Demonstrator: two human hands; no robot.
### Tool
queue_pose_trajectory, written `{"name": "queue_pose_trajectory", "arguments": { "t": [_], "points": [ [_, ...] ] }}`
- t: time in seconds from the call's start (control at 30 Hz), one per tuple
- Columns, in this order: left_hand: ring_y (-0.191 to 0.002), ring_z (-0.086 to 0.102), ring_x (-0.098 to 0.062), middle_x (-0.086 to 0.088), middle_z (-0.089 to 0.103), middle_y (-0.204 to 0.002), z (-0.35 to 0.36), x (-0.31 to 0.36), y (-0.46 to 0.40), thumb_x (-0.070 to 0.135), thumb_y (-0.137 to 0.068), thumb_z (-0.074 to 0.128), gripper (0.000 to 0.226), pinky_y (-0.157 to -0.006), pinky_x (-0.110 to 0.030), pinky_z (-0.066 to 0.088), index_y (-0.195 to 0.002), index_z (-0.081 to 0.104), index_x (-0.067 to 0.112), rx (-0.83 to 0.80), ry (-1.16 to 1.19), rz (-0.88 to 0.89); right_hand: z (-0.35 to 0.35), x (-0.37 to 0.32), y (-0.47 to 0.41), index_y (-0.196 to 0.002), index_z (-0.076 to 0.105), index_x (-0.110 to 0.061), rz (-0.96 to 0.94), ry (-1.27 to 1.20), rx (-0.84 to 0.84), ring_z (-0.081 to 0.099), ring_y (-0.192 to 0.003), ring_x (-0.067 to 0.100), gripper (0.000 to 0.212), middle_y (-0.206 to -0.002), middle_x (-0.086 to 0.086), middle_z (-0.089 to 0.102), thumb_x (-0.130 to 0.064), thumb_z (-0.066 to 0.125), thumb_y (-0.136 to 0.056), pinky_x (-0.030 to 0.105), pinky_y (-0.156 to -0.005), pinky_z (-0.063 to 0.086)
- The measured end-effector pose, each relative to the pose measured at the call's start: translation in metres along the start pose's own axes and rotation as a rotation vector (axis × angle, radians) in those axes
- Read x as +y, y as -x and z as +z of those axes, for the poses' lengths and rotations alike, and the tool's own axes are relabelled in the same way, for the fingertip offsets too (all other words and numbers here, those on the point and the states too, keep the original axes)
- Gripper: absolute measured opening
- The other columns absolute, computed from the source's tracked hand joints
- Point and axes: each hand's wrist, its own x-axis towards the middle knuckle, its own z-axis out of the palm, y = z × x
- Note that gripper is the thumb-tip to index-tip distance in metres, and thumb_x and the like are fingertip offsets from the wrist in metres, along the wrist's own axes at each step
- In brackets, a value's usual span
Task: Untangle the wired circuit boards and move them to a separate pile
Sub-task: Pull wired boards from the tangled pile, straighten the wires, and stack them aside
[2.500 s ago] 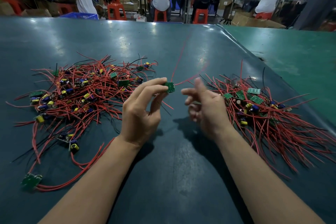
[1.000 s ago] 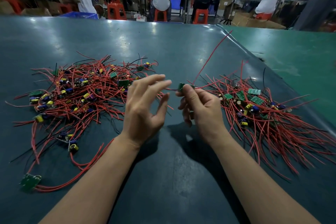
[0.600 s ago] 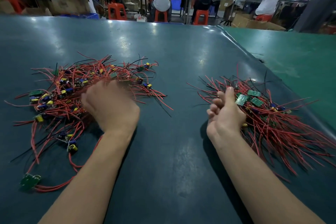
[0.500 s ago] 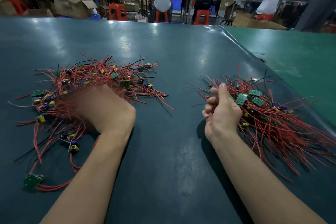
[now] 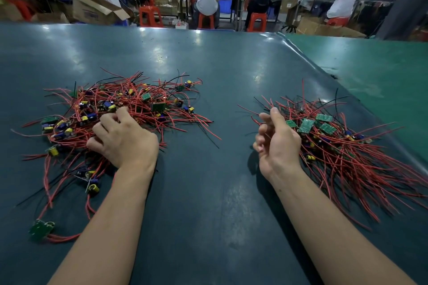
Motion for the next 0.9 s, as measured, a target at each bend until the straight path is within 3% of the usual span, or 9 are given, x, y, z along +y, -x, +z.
{"name": "queue_pose_trajectory", "arguments": {
  "t": [0.23,0.4,0.57,0.63,0.73,0.83,0.9],
  "points": [
    [-0.111,0.052,-0.038,-0.016,0.055,-0.123,-0.004,-0.001,0.000,0.003,-0.082,0.061,0.049,-0.095,-0.047,0.036,-0.130,0.053,0.015,0.113,0.226,0.070,0.002,0.002,0.000,-0.077,0.063,-0.011,-0.016,0.027,-0.033,0.036,-0.034,0.007,0.028,-0.047,-0.005,0.048,-0.029,0.058,-0.097,0.015,-0.036,0.023],
    [-0.097,0.062,-0.031,-0.016,0.057,-0.113,-0.015,0.007,0.006,0.004,-0.082,0.059,0.041,-0.085,-0.044,0.051,-0.123,0.058,0.007,0.303,0.499,0.297,0.002,0.003,-0.001,-0.077,0.064,-0.010,-0.025,0.042,-0.042,0.036,-0.035,0.007,0.028,-0.047,-0.005,0.048,-0.029,0.057,-0.097,0.014,-0.037,0.023],
    [-0.085,0.062,-0.034,-0.023,0.056,-0.112,-0.018,0.020,0.017,-0.012,-0.075,0.047,0.048,-0.081,-0.042,0.053,-0.120,0.060,0.000,0.433,0.579,0.489,0.002,0.005,-0.002,-0.080,0.066,-0.011,-0.021,0.117,-0.086,0.037,-0.037,0.009,0.028,-0.049,-0.004,0.049,-0.031,0.057,-0.097,0.017,-0.037,0.025],
    [-0.095,0.058,-0.036,-0.023,0.055,-0.114,-0.016,0.023,0.022,-0.012,-0.077,0.050,0.047,-0.085,-0.039,0.049,-0.122,0.060,0.001,0.337,0.482,0.520,0.002,0.006,-0.002,-0.080,0.067,-0.011,-0.051,0.137,-0.088,0.037,-0.038,0.009,0.027,-0.049,-0.004,0.050,-0.030,0.057,-0.097,0.017,-0.038,0.025],
    [-0.110,0.048,-0.037,-0.018,0.053,-0.119,-0.011,0.019,0.022,0.014,-0.085,0.059,0.033,-0.088,-0.046,0.039,-0.118,0.058,0.012,0.133,0.187,0.275,0.002,0.007,-0.002,-0.078,0.068,-0.011,-0.088,0.157,-0.084,0.037,-0.037,0.009,0.028,-0.048,-0.003,0.051,-0.029,0.057,-0.097,0.017,-0.037,0.025],
    [-0.115,0.044,-0.037,-0.018,0.053,-0.121,-0.013,0.010,0.014,0.020,-0.084,0.053,0.030,-0.093,-0.051,0.034,-0.114,0.053,0.011,0.005,-0.006,0.060,0.002,0.007,-0.002,-0.077,0.067,-0.011,-0.107,0.142,-0.082,0.036,-0.035,0.009,0.028,-0.047,-0.004,0.050,-0.026,0.056,-0.097,0.016,-0.036,0.024],
    [-0.119,0.043,-0.038,-0.020,0.053,-0.124,-0.011,0.008,0.015,0.024,-0.087,0.049,0.031,-0.098,-0.056,0.030,-0.115,0.054,0.010,-0.113,-0.108,0.011,0.000,0.007,-0.004,-0.074,0.067,-0.011,-0.136,0.127,-0.058,0.034,-0.034,0.008,0.029,-0.046,-0.004,0.049,-0.024,0.056,-0.097,0.016,-0.035,0.023]
  ]
}}
